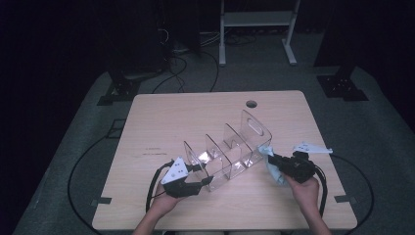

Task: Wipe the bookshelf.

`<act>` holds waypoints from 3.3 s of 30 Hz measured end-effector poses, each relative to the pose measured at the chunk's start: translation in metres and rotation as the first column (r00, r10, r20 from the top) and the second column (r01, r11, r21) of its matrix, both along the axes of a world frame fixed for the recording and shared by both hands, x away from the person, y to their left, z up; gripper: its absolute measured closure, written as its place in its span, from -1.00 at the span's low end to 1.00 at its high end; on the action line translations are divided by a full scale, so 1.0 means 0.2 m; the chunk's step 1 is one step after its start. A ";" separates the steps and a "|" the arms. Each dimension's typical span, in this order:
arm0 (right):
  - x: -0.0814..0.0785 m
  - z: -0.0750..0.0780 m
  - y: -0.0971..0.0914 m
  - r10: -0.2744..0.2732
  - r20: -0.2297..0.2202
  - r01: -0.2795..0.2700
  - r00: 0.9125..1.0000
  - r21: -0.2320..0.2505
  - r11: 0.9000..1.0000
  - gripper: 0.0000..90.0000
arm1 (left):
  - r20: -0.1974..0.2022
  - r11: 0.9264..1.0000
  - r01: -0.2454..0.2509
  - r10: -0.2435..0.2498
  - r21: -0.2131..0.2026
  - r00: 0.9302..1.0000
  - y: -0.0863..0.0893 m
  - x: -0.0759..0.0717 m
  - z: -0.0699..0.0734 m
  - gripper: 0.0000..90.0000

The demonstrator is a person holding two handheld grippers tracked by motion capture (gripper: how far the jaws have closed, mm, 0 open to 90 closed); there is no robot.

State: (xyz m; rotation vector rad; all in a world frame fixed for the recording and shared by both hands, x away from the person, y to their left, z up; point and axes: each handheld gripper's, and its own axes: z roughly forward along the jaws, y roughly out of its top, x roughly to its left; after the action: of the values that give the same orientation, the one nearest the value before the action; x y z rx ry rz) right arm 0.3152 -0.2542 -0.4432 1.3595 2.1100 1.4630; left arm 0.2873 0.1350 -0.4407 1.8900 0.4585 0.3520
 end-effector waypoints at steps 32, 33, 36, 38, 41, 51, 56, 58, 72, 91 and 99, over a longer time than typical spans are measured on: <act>-0.09 0.13 0.24 0.162 0.133 -0.164 0.978 0.000 0.987 0.76 | 0.002 1.000 0.003 -0.003 0.000 1.000 0.00 0.00 0.00 0.06; -0.08 0.12 0.24 0.165 0.124 -0.167 0.978 0.006 0.986 0.76 | 0.004 1.000 0.005 -0.005 0.001 1.000 0.00 0.00 0.00 0.06; -0.05 0.06 0.24 0.162 0.104 -0.166 0.981 0.037 0.985 0.77 | 0.006 1.000 0.004 -0.004 0.001 1.000 0.00 0.00 0.00 0.06; -0.03 0.03 0.23 0.156 0.085 -0.160 0.984 0.038 0.986 0.77 | 0.006 1.000 0.001 -0.001 0.002 1.000 -0.01 0.00 0.00 0.06; -0.02 -0.02 0.23 0.148 0.055 -0.149 0.987 0.010 0.989 0.77 | 0.006 1.000 0.000 0.000 0.002 1.000 -0.01 0.00 0.00 0.06; -0.01 -0.04 0.24 0.141 0.044 -0.139 0.989 -0.041 0.989 0.77 | 0.006 1.000 0.000 0.000 0.001 1.000 -0.01 0.00 0.00 0.06; 0.04 -0.16 0.28 0.134 -0.026 -0.136 0.991 -0.077 0.988 0.77 | 0.005 1.000 0.003 -0.003 0.000 1.000 -0.01 0.00 0.00 0.06; 0.06 -0.20 0.30 0.137 -0.062 -0.143 0.989 -0.098 0.985 0.77 | 0.004 1.000 0.003 -0.003 0.002 1.000 -0.01 0.00 0.00 0.06; 0.07 -0.21 0.30 0.131 -0.085 -0.139 0.988 -0.098 0.985 0.77 | 0.005 1.000 0.002 -0.002 0.001 1.000 -0.01 0.00 -0.01 0.06; 0.04 -0.10 0.27 0.110 0.005 -0.108 0.994 -0.098 0.989 0.77 | 0.006 1.000 0.000 0.000 0.001 1.000 -0.01 0.00 -0.01 0.06; 0.08 -0.21 0.28 0.109 -0.088 -0.118 0.990 -0.101 0.988 0.76 | 0.006 1.000 -0.003 0.003 0.004 1.000 -0.01 0.00 0.00 0.06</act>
State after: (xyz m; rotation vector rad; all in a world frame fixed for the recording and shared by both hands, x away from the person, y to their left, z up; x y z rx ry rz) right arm 0.3305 -0.1978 -0.4853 1.3019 2.3164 1.3347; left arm 0.2867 0.1322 -0.4416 1.8915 0.4565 0.3607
